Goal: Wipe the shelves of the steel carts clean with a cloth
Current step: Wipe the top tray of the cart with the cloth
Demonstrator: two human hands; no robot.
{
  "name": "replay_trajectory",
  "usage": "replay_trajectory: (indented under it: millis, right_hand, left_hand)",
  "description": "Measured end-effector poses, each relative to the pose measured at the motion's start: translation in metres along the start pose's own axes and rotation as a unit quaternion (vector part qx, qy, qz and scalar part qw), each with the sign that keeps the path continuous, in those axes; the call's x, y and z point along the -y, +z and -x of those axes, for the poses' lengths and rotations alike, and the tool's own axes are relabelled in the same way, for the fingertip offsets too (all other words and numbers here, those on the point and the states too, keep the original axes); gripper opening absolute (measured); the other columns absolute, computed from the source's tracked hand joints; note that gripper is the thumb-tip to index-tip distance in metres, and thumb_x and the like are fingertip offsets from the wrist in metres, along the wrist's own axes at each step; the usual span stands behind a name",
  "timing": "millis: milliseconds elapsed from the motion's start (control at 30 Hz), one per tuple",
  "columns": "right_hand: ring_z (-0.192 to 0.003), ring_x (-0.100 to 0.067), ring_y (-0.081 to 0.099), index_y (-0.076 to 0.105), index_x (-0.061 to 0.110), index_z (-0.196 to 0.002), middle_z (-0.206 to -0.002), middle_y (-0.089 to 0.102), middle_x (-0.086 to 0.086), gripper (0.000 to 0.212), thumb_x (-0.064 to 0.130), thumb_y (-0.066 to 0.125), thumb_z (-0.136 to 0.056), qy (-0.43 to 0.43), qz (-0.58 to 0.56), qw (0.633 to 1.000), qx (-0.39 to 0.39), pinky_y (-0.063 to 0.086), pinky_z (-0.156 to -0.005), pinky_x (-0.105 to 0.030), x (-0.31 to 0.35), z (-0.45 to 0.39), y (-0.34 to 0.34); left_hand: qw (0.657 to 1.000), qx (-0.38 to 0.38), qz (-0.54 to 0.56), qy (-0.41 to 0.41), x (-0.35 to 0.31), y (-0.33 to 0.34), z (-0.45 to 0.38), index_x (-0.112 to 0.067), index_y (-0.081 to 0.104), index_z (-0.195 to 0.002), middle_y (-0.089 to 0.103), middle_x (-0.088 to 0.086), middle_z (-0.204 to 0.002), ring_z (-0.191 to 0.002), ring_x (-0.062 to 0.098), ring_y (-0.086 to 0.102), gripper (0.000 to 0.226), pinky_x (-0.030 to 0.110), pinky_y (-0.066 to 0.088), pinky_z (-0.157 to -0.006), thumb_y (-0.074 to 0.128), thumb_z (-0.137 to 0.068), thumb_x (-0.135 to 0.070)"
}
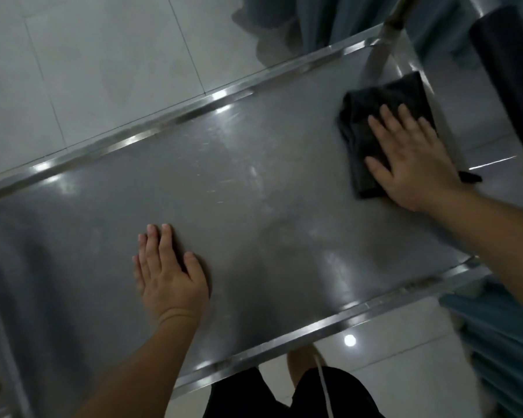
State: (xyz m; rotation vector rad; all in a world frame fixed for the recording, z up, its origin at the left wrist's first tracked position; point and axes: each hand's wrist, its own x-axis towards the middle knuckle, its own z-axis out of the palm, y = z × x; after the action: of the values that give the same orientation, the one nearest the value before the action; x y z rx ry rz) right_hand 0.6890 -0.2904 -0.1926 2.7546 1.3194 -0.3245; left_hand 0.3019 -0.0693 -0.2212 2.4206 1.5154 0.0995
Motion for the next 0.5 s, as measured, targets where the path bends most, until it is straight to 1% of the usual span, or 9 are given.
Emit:
replay_trajectory:
  millis: [67, 133, 233, 333, 433, 500]
  right_hand:
    - [-0.16, -0.027, 0.007, 0.014, 0.022, -0.166, -0.174, 0.011, -0.004, 0.074, 0.06, 0.021, -0.103, 0.008, -0.003, 1.0, 0.003, 0.009, -0.127, -0.048, -0.009, 0.061, 0.014]
    - [-0.16, -0.029, 0.009, 0.015, 0.02, -0.166, -0.174, 0.01, -0.004, 0.074, 0.059, 0.02, -0.104, 0.006, 0.014, 1.0, 0.015, 0.012, -0.127, -0.051, -0.019, 0.126, 0.031]
    - [-0.159, -0.031, 0.01, 0.014, 0.02, -0.166, -0.174, 0.009, -0.003, 0.075, 0.062, 0.018, -0.105, 0.002, 0.032, 0.997, 0.065, 0.013, -0.127, -0.053, -0.034, 0.193, 0.043]
    - [-0.16, -0.029, 0.007, 0.013, 0.02, -0.166, -0.174, 0.008, -0.003, 0.075, 0.061, 0.017, -0.104, 0.016, 0.03, 0.995, 0.089, 0.01, -0.128, -0.051, -0.031, 0.195, 0.042]
    - [-0.159, -0.03, 0.01, 0.015, 0.02, -0.166, -0.173, 0.014, -0.005, 0.072, 0.058, 0.018, -0.105, -0.013, 0.024, 0.998, 0.058, 0.014, -0.127, -0.052, -0.01, 0.157, 0.035]
    - [-0.159, -0.03, 0.015, 0.02, 0.019, -0.165, -0.171, 0.02, -0.006, 0.072, 0.055, 0.025, -0.103, -0.034, 0.021, 0.999, 0.037, 0.016, -0.126, -0.053, 0.007, 0.113, 0.026]
  left_hand:
    - [1.0, 0.0, -0.001, 0.002, 0.0, -0.001, 0.001, -0.019, 0.036, -0.163, 0.026, 0.005, -0.174, -0.162, 0.023, 0.016, 0.07, 0.045, 0.007, -0.132, 0.037, -0.097, -0.04]
    - [1.0, 0.002, 0.0, 0.004, 0.0, -0.001, 0.001, -0.019, 0.035, -0.164, 0.025, 0.005, -0.174, -0.162, 0.023, 0.015, 0.07, 0.045, 0.007, -0.132, 0.038, -0.097, -0.04]
    - [1.0, 0.004, -0.002, 0.003, -0.001, -0.001, 0.001, -0.019, 0.035, -0.164, 0.025, 0.005, -0.174, -0.162, 0.023, 0.016, 0.07, 0.047, 0.008, -0.132, 0.037, -0.097, -0.04]
    - [1.0, -0.001, -0.005, 0.004, -0.001, -0.001, 0.0, -0.017, 0.034, -0.165, 0.025, 0.006, -0.174, -0.162, 0.024, 0.016, 0.07, 0.047, 0.008, -0.132, 0.037, -0.097, -0.038]
    - [1.0, -0.01, -0.004, 0.003, -0.001, 0.001, -0.002, -0.016, 0.035, -0.164, 0.026, 0.007, -0.173, -0.161, 0.025, 0.019, 0.07, 0.048, 0.009, -0.131, 0.039, -0.097, -0.037]
    - [1.0, -0.015, -0.007, 0.003, 0.0, 0.002, 0.0, -0.016, 0.036, -0.164, 0.027, 0.007, -0.173, -0.161, 0.026, 0.02, 0.07, 0.048, 0.011, -0.131, 0.04, -0.097, -0.036]
